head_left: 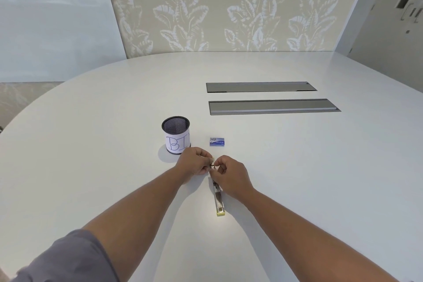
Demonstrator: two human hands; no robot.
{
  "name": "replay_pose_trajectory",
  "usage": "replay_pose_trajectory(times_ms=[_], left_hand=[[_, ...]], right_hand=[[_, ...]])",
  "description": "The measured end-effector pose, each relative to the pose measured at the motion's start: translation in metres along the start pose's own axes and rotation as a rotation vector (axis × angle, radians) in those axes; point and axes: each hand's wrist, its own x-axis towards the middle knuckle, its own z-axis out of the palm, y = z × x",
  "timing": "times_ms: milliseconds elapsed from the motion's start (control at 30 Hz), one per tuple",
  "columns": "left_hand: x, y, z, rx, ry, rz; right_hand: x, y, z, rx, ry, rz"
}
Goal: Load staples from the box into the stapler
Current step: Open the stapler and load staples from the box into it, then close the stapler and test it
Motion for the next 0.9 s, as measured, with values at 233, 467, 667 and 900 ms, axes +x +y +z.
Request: replay_pose_trajectory(times_ms=[233,467,667,900], left_hand=[[-0.001,-0.001,0.001,-0.014,0.011,0.006],[0.0,-0.006,0.002,-0.038,0.027,0.031],[-0.001,-0.018,0.0,-0.043,0.098,0.109],[-0.01,-0.015,0.0,-0.356,-0.042,0.036]], right_hand=[[-0.013,-0.014,0.0,-0.377,-0.126,-0.063],[-0.018,-0.013,0.0,-0.368,-0.089,-0.107],[-0.023,-0.012,0.0,-0.253,-0.011,-0.102],[-0.023,-0.016,-0.006,-0.133,0.077,-0.138]])
